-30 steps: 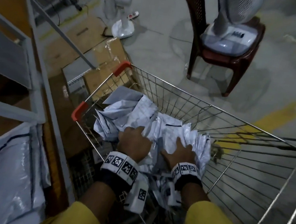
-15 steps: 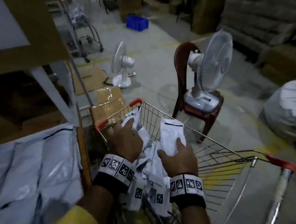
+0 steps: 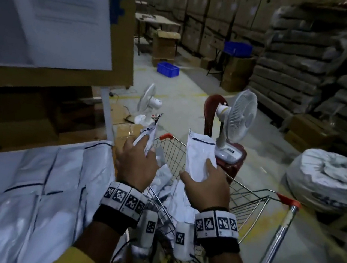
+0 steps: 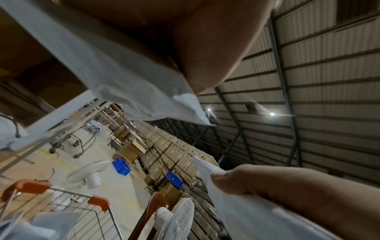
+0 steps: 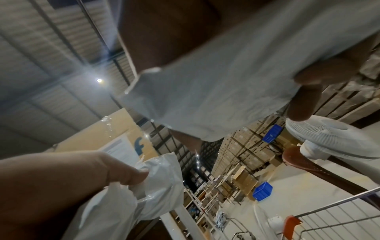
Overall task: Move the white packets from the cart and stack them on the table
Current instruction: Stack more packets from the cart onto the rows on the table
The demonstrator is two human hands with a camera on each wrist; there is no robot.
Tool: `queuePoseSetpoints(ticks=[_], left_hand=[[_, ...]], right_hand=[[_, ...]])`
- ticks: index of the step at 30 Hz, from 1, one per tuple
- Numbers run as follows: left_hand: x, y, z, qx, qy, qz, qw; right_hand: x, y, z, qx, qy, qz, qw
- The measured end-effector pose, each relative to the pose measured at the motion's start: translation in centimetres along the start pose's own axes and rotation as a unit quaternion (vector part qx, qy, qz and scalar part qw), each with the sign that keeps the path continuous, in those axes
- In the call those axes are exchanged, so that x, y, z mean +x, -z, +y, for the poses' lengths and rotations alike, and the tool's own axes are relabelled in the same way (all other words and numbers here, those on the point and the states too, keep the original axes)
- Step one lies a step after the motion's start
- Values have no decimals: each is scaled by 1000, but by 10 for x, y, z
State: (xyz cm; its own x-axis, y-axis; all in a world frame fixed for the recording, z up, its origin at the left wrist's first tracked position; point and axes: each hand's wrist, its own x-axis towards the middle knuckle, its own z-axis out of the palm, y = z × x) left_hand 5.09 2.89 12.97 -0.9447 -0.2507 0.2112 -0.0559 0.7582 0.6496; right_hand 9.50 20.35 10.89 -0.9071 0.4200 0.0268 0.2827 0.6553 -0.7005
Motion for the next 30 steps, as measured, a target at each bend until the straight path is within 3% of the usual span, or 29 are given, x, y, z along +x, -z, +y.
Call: queuePoseSetpoints(ticks=[14, 21, 30], left_hand=[[-116, 100, -58, 30, 88, 130, 987], [-177, 163, -118, 47, 159, 201, 966], [-181, 246, -238, 49, 191, 218, 956]], right_hand=[[-90, 22, -9, -32, 127, -98, 986], [-150, -15, -29, -13, 167, -170, 971], [-206, -81, -97, -5, 190, -199, 961]])
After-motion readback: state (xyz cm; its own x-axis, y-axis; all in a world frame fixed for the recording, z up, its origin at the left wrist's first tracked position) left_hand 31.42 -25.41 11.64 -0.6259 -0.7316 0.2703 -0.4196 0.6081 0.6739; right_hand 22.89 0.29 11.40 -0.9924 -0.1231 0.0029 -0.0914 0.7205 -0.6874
